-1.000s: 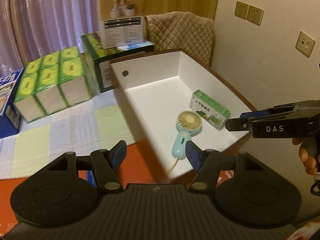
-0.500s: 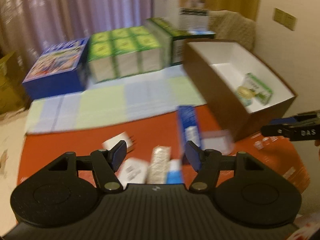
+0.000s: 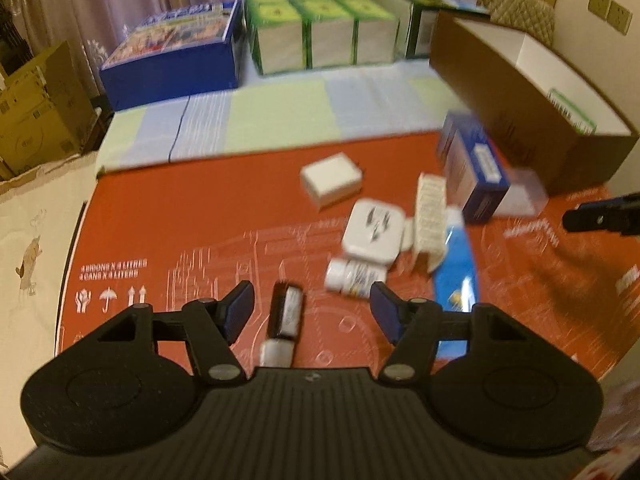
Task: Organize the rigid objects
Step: 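Grasp the brown vial with the left tool while the right tool grasps the blue tube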
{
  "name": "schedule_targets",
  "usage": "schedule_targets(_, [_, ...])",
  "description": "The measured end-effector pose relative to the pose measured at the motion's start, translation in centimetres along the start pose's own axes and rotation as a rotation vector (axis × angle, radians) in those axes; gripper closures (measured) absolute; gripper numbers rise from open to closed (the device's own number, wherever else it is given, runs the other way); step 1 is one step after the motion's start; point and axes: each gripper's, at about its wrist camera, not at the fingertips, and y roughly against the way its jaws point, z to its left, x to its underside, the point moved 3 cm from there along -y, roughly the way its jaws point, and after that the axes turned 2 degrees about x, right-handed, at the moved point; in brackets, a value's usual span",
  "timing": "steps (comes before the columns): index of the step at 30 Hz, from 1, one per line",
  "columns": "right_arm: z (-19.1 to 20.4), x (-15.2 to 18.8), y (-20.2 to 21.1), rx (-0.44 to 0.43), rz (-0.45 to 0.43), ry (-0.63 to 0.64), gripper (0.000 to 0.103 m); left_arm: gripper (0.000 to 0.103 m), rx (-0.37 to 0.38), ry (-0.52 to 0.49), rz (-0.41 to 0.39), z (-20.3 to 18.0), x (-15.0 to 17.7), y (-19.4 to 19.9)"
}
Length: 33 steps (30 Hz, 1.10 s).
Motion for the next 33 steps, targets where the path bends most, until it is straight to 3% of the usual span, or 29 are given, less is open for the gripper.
schedule_targets(5, [0.9,1.1,-1.1,0.025,0.03,-0.019,0.058,0.044,0.019,-0.007,0.044,1.1,1.2,-2.1])
schedule_targets(8, [1.3,1.7,-1.6,0.041,0.042,-0.03,0.058,0.051,0.025,-0.014,0.065,1.4,1.5,-3.3])
schedule_targets(20, [3.5,2.3,-2.9,0.058,0.059,-0.029,0.058,0.063,0.049,-0.029,0.095,2.2,1.4,-6.2])
schedule_targets(24, [4.7,2.1,-3.7,0.05,0.062,-0.006,0.058,0.082,0.06,-0.028,0.096,2.4,1.4,-6.5])
schedule_targets(33, [7.2,1.5,-6.8,0.025,0.078,0.03,0.058,0.083,0.049,0.022,0.082,3.4,1.5,-6.1])
